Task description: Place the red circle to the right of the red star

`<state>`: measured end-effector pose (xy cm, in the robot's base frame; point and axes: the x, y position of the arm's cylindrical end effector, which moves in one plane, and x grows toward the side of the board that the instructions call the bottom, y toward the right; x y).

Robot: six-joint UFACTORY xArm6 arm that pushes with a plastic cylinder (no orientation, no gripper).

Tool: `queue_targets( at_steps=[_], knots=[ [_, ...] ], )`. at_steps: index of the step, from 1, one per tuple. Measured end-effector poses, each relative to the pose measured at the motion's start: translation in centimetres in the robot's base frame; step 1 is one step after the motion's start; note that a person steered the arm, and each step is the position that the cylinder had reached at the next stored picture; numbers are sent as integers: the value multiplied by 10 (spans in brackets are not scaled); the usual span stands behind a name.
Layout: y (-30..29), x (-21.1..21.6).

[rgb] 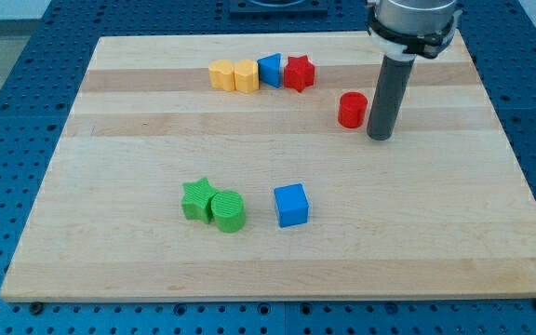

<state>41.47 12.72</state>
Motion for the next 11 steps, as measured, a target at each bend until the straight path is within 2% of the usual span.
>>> queue_targets(
  at_steps=[2,3,5,6,7,10,11],
  knots=[
    [-8,-21],
    [-9,-47],
    [-36,-20],
    [-15,-20],
    [-40,-18],
    [-48,-77],
    [-48,-78]
  ],
)
